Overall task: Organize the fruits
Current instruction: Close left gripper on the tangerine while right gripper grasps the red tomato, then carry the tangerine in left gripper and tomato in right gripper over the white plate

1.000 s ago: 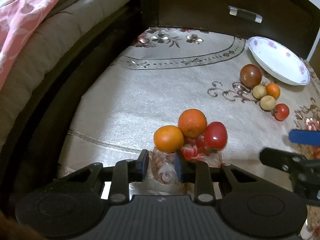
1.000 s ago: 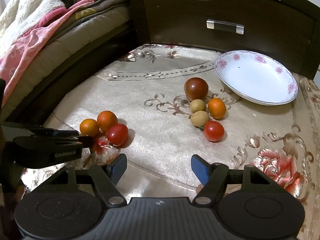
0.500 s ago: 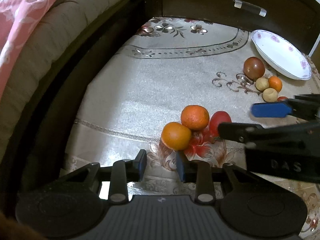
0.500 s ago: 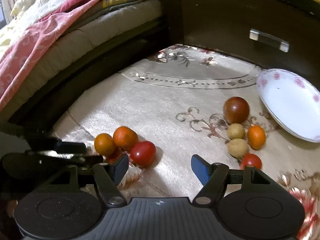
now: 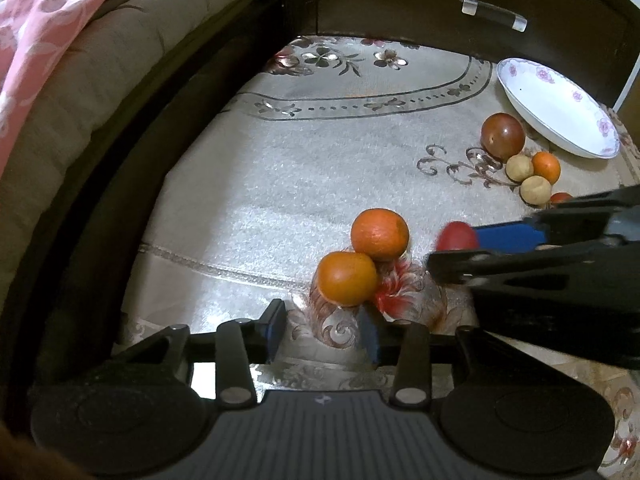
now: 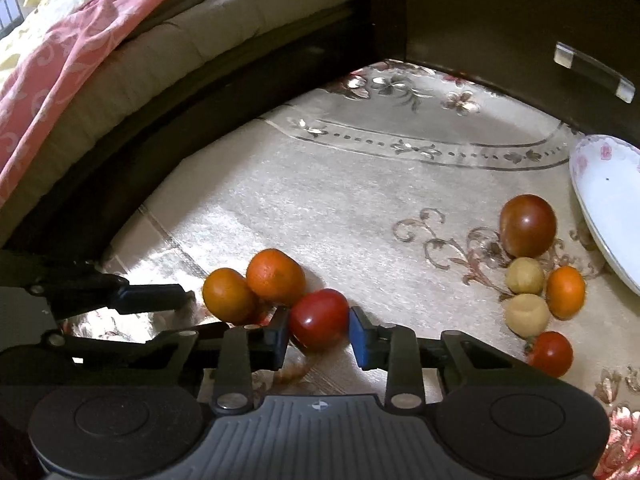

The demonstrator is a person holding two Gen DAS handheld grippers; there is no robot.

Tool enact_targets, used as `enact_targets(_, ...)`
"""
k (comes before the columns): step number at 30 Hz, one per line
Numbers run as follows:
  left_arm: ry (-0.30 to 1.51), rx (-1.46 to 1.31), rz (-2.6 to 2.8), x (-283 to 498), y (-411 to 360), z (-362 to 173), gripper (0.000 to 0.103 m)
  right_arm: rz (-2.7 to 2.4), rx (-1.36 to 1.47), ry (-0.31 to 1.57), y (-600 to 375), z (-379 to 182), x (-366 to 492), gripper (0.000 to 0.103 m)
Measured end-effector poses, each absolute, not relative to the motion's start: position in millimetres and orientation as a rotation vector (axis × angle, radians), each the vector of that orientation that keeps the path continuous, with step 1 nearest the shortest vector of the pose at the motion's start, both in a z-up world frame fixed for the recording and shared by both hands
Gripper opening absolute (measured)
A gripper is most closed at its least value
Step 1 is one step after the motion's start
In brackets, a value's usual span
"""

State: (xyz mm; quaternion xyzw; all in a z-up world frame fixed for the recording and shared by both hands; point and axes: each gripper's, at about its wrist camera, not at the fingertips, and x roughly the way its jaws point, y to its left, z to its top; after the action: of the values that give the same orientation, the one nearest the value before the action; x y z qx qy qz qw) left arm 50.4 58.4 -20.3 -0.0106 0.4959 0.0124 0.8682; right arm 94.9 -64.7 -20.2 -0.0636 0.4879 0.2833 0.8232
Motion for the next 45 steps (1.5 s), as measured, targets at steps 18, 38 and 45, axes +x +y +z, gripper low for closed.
enact_targets(18,0.968,0.029,-0.004,58.5,44.3,-22.9,0.04,0.557,-0.088,1.034,-114.1,-13.0,75.9,0.025)
enact_targets(38,0.968,0.092,-0.086,43.0,21.7,-18.7,0.039,0.498,-0.078,1.023,-131.6,0.3,58.1,0.025)
enact_targets(45,0.964,0.113,-0.121,39.7,11.2,-15.4,0.039,0.483,-0.075,1.02,-136.2,2.8,52.2,0.025)
